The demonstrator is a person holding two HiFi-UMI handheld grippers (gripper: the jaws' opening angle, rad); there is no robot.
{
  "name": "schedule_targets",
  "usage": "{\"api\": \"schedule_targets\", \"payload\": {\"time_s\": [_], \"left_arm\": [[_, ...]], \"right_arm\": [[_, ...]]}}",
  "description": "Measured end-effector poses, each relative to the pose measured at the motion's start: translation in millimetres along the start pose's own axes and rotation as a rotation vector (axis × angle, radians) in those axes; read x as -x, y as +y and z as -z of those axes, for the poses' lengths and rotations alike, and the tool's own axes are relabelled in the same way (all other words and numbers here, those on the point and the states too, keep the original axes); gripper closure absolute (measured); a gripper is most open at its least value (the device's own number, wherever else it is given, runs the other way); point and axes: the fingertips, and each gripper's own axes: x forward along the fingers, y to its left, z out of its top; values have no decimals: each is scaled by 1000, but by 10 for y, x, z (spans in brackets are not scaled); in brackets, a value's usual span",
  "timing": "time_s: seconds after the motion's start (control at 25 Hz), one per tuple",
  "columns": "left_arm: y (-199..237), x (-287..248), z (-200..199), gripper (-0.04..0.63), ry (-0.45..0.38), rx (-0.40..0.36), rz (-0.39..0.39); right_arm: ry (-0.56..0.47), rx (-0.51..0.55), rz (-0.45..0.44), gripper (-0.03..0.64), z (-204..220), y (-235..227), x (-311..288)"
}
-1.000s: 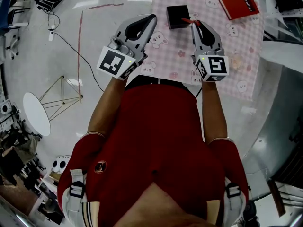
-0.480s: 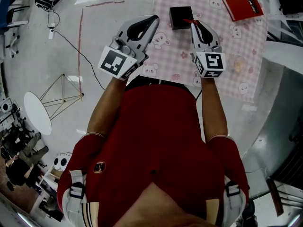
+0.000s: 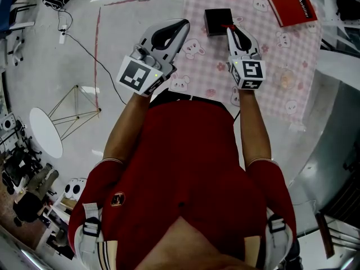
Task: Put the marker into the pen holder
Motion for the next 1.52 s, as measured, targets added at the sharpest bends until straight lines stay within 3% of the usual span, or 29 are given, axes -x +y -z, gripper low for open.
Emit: {"api": "schedule_targets", "payload": {"time_s": [1.0, 1.52], "left_arm": [[35, -88, 80, 589, 16, 12, 7], [-9, -148, 85, 589, 15, 13, 25]], "right_arm": [[68, 28, -11, 566, 207, -34, -175], [52, 36, -15, 491, 119, -61, -103]]}}
